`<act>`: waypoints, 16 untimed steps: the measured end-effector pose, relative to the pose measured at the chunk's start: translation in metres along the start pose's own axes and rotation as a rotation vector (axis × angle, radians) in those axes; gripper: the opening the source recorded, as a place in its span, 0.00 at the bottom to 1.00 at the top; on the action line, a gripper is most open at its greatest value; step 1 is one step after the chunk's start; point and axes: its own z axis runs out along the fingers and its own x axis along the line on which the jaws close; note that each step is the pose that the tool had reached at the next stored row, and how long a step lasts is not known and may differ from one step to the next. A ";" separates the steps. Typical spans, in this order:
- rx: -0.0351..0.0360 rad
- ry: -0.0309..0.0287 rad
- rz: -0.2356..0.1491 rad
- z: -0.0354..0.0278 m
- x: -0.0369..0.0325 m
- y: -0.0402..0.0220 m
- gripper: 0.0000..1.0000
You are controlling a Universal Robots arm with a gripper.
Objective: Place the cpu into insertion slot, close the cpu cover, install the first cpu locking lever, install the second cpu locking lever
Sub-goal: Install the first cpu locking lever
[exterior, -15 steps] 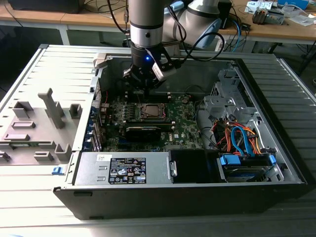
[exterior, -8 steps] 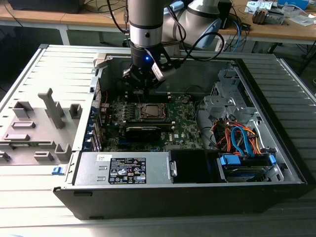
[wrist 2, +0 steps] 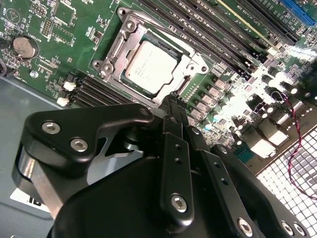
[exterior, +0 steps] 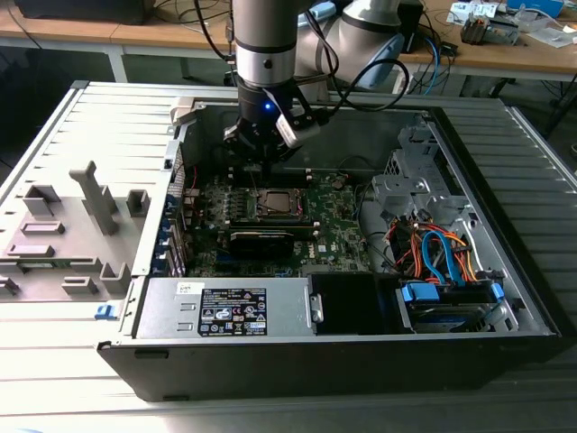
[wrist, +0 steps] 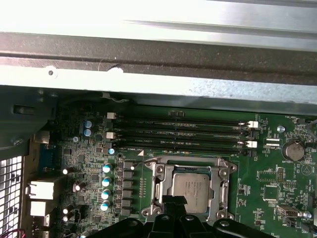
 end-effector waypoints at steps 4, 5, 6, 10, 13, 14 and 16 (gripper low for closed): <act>-0.0001 0.0000 0.000 -0.0001 0.0045 0.0003 0.11; -0.0001 0.0000 0.000 -0.0001 0.0047 0.0003 0.11; -0.0001 0.0000 0.000 -0.0001 0.0050 0.0003 0.11; 0.0000 0.0000 0.000 -0.0002 0.0089 0.0006 0.11; 0.0002 0.0002 0.000 -0.0003 0.0093 0.0007 0.11; 0.0001 0.0001 0.000 -0.0003 0.0092 0.0009 0.11; 0.0000 0.0000 0.000 -0.0002 0.0092 0.0013 0.11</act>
